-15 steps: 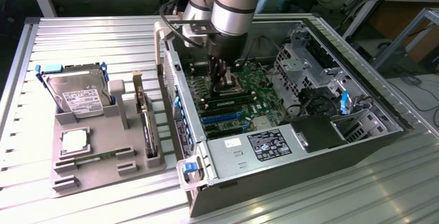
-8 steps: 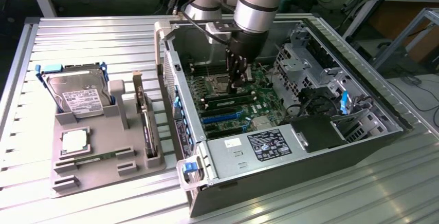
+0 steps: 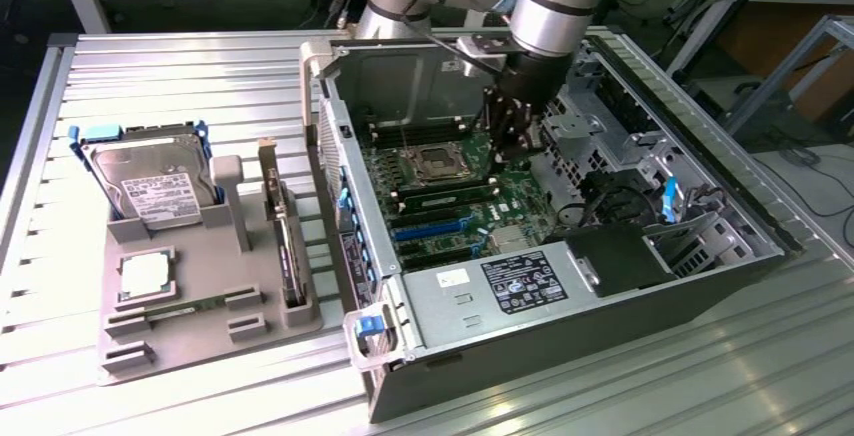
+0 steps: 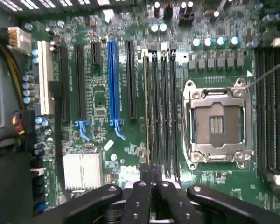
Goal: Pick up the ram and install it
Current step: 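Press down the ram until it locks into place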
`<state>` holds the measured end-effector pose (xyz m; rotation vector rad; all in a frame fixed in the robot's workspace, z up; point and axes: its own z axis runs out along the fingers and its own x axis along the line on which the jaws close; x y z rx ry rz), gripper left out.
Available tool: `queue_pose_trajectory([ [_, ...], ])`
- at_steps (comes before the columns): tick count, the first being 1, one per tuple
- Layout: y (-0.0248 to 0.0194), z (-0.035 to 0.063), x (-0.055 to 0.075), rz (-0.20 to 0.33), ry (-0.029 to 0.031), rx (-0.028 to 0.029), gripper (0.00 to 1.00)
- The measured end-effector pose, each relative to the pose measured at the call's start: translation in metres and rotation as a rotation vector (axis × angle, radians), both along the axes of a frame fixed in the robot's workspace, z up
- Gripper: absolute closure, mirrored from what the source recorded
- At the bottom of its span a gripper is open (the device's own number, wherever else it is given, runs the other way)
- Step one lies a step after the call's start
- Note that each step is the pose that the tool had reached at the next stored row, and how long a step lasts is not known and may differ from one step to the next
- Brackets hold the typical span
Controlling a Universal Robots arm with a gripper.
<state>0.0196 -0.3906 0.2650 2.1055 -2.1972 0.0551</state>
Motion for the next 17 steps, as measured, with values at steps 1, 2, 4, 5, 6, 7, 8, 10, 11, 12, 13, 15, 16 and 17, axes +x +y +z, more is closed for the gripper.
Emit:
queue_pose_trajectory([
  [1, 0.0, 0.0046, 0.0, 0.0, 0.0, 0.0, 0.89],
  [2, 0.0, 0.0119, 0.0, 0.0, 0.0, -0.0001, 0.89],
  [4, 0.0, 0.0341, 0.0, 0.0, 0.0, 0.0, 0.89],
  [5, 0.0, 0.0428, 0.0, 0.0, 0.0, -0.0001, 0.89],
  [6, 0.0, 0.0522, 0.0, 0.0, 0.0, -0.0003, 0.89],
  [7, 0.0, 0.0585, 0.0, 0.0, 0.0001, -0.0003, 0.89],
  [8, 0.0, 0.0607, 0.0, 0.0, 0.0001, -0.0003, 0.89],
  [10, 0.0, 0.061, 0.0, -0.001, -0.0001, 0.034, 0.89],
  [11, 0.0, 0.0609, 0.0, -0.002, -0.0001, 0.065, 0.89],
  [12, 0.0, 0.0609, 0.0, -0.002, -0.0001, 0.0733, 0.89],
  [13, 0.0, 0.0609, 0.0, -0.002, -0.0001, 0.0735, 0.89],
  [15, 0.0, 0.061, 0.0, -0.002, -0.0001, 0.0735, 0.89],
  [16, 0.0, 0.061, 0.0, -0.002, 0.0, 0.0735, 0.89],
  [17, 0.0, 0.061, 0.0, -0.002, -0.0001, 0.0735, 0.89],
])
